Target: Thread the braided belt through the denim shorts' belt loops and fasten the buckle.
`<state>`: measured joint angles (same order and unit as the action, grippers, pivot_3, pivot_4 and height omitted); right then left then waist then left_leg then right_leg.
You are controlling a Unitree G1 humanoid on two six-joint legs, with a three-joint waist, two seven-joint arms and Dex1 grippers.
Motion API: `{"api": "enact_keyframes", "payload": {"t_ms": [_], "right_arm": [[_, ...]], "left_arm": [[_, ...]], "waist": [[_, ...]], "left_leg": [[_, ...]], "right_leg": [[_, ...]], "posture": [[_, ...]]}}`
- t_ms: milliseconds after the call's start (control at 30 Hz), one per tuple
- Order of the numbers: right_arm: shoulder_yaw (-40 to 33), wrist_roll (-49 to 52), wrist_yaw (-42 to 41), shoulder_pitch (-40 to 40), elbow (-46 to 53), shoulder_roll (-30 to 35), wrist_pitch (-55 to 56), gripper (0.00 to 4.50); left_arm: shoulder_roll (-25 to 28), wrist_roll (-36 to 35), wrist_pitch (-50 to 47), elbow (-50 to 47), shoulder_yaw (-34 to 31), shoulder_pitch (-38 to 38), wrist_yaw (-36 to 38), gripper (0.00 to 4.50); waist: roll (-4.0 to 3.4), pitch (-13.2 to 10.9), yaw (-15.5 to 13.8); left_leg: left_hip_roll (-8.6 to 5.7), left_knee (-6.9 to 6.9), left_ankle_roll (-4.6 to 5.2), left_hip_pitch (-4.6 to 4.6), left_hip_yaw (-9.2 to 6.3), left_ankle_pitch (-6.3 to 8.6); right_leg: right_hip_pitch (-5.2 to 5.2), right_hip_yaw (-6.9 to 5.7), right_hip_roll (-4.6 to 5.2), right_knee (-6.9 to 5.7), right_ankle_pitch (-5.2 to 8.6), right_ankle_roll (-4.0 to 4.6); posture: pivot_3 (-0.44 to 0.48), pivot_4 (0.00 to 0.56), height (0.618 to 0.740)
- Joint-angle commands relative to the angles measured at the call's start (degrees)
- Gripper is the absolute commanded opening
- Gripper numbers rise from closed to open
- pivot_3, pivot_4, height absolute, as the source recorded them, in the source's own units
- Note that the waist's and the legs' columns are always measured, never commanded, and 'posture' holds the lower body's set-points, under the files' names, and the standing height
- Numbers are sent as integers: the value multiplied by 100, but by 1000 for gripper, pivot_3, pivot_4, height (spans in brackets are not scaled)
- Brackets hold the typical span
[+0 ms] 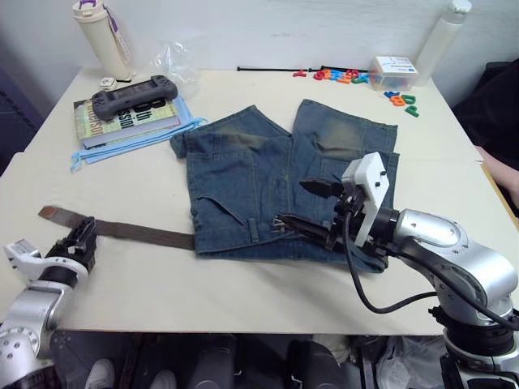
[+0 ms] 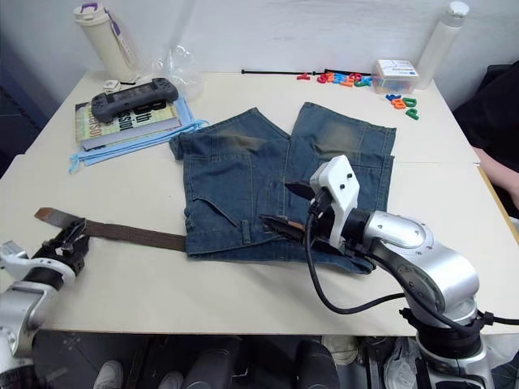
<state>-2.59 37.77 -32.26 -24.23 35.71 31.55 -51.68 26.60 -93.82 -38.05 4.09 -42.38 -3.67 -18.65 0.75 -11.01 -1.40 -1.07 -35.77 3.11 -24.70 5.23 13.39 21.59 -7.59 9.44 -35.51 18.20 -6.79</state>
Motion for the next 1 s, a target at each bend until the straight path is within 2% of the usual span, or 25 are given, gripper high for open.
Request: {"api": "enact_keyframes", "payload": {"t_ms": [33, 167, 300, 500, 667, 800, 1000], "right_arm": [[-146, 65, 75, -92, 206, 91, 78, 4467], [-218, 140, 162, -130, 249, 83, 65, 4467], [-258, 176, 249, -183, 287, 106, 50, 4467], [-263, 202, 292, -179, 284, 164, 71, 4467], [-202, 216, 353, -187, 273, 112, 111, 4467], [-143, 190, 394, -228, 243, 62, 147, 4467], [-156, 151, 415, -232, 227, 109, 189, 4467]], "left_arm": [[213, 230, 168, 509, -165, -374, -29, 2970], [329, 442, 66, 880, -95, -718, -34, 2970], [244, 446, -244, 707, 49, -701, -128, 2970], [-135, -209, -586, -387, 76, -100, -570, 2970], [-303, -818, -404, -979, 109, 121, -1079, 2970], [-189, -814, -204, -605, 170, -319, -1093, 2970], [43, -290, 28, 442, 123, -919, -791, 2970]], "waist": [[0, 0, 0], [2, 1, 9], [3, 1, 6], [4, 1, 1], [7, 0, -3], [12, -3, -2], [15, -2, 12]], "left_leg": [[0, 3, 0, 1, 1, 0], [0, 13, -3, 9, 11, 0], [-1, 18, -3, 15, 15, 0], [-1, 19, -3, 16, 16, 5], [-1, 20, -4, 17, 15, 7], [1, 20, -5, 17, 15, 8], [0, 22, -2, 15, 23, 9]], "right_leg": [[0, 1, 0, 1, 0, 0], [1, 8, -1, 0, 0, -1], [0, 11, -1, 1, 0, -1], [-4, 17, 2, 11, -2, -4], [-7, 18, 2, 18, -2, -4], [-6, 17, -1, 18, -2, -4], [-5, 15, -6, 23, -2, -5]], "posture": [[0, 150, 717], [0, 150, 717], [0, 150, 717], [0, 150, 717], [0, 150, 717], [0, 150, 717], [0, 150, 717]]}}
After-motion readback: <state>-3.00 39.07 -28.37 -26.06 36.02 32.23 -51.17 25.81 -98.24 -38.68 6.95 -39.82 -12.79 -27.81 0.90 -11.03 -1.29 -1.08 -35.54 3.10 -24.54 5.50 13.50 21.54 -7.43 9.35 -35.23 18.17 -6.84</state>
